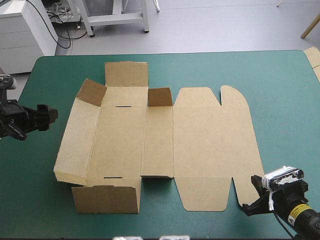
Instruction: Fold the box
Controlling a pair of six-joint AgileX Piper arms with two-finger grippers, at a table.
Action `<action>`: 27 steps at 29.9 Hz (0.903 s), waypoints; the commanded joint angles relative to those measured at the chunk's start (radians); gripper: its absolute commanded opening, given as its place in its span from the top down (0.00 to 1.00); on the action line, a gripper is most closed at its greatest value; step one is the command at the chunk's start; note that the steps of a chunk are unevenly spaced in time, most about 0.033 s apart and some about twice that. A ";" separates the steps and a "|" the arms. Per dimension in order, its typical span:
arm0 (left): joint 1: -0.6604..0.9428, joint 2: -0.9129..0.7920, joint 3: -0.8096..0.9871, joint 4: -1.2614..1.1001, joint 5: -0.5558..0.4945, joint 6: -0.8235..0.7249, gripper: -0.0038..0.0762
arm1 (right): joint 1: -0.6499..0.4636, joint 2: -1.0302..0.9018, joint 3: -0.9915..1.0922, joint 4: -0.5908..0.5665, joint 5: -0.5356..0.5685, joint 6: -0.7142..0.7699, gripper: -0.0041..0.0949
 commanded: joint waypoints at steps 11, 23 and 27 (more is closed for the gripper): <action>-0.008 0.094 -0.010 0.277 0.011 -0.106 0.21 | -0.005 0.006 -0.026 -0.014 -0.064 -0.017 0.98; -0.008 0.229 -0.010 0.300 -0.001 -0.092 0.21 | -0.005 0.006 -0.026 -0.014 -0.064 -0.017 0.98; -0.008 0.243 -0.010 0.281 0.019 -0.092 0.21 | -0.005 0.006 -0.026 -0.014 -0.064 -0.017 0.98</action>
